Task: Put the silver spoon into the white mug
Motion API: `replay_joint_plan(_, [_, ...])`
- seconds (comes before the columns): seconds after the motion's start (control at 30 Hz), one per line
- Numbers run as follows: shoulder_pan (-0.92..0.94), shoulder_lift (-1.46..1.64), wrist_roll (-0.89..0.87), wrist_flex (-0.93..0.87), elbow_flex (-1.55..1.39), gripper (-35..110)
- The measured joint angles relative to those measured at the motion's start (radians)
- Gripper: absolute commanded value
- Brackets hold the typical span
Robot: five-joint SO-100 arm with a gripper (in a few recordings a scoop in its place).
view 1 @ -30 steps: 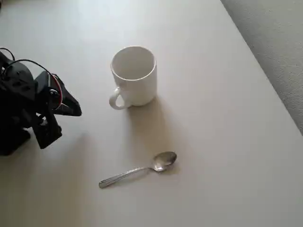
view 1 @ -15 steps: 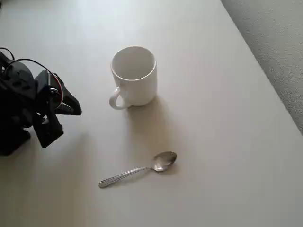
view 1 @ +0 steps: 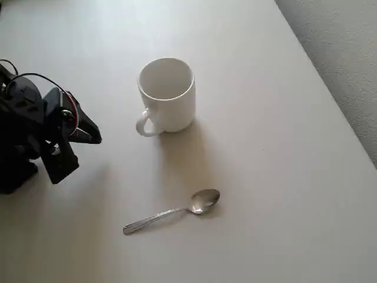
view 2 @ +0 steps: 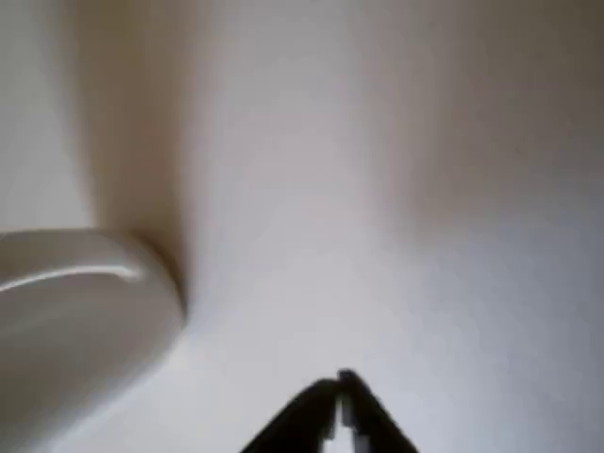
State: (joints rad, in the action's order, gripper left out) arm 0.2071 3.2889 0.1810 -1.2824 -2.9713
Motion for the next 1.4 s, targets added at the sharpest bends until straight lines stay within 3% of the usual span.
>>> replay_joint_plan(0.7, [0.000, 0.000, 0.000, 0.018, 0.002, -1])
replay_joint_plan(1.03, [0.153, -0.040, 0.012, 0.077, 0.196, 9])
replay_joint_plan(1.4, [0.301, -0.828, -0.311, 0.101, 0.828, 29])
